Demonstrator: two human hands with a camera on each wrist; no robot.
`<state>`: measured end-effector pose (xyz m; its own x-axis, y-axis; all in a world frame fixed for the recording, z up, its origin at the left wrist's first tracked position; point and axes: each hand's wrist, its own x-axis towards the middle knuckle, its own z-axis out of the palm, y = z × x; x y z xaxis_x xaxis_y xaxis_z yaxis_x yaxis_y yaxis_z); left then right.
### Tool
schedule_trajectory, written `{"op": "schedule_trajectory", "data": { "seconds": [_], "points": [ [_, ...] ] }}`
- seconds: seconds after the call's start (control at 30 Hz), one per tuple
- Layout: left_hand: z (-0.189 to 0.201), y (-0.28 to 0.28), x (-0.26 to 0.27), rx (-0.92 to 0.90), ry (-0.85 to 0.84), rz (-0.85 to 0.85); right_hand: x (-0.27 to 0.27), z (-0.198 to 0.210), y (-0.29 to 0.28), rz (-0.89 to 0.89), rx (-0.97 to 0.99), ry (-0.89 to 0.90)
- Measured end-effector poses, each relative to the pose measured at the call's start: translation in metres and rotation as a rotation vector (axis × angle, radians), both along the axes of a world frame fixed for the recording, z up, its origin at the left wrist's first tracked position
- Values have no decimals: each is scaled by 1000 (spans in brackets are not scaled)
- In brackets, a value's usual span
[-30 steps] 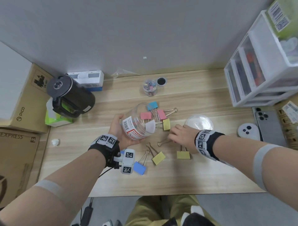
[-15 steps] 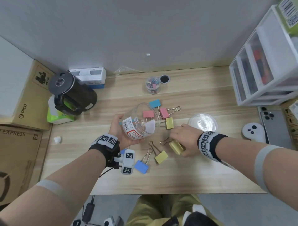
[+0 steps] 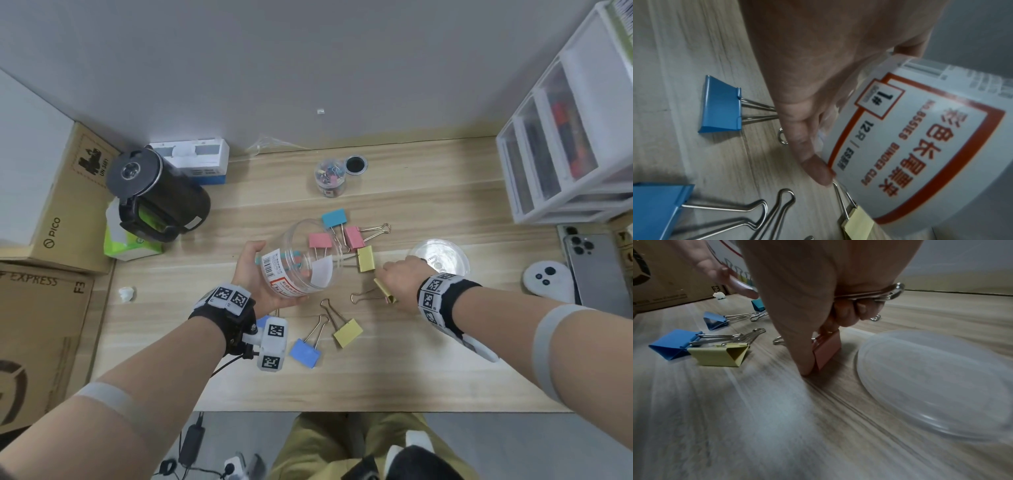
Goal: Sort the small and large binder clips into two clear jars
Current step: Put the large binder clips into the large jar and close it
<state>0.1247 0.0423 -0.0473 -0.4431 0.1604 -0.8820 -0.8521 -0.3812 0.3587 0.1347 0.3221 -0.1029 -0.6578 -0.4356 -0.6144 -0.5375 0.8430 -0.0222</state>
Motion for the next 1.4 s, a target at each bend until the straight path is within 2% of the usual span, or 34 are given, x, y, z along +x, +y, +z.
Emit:
{"op": "schedule_trajectory", "data": {
  "seconds": [0.1,0.2,0.33,0.5,0.67,0.93,1.03,1.2,1.3,1.4],
  "points": [
    [1,-3,0,-14,-4,-1,-1,4,1,-41,-31,-28],
    [5,-6,-3,-40,-9,8,-10,18,6,-137,-169,-55],
    [10,-11,-10,-87,-19,7,-27,42,14,-250,-384,30],
    [17,-3,-12,-152,-39,-48,-40,68,-7,-314,-522,94],
    [18,12,-10,-113,-41,-101,-43,87,-58,-189,-402,-50],
    [19,19,-13,-109,-18,-204,-36,81,-100,-285,-307,17],
    [19,15,-13,-119,-16,-196,-38,78,-99,-242,-377,1],
    [19,11,-13,-116,-28,-183,-45,88,-89,-218,-433,-181],
    [20,13,-12,-121,-31,-186,-50,93,-90,-101,-399,-186],
    [19,15,-13,-111,-33,-228,-51,98,-96,90,-311,-94]
  ]
}}
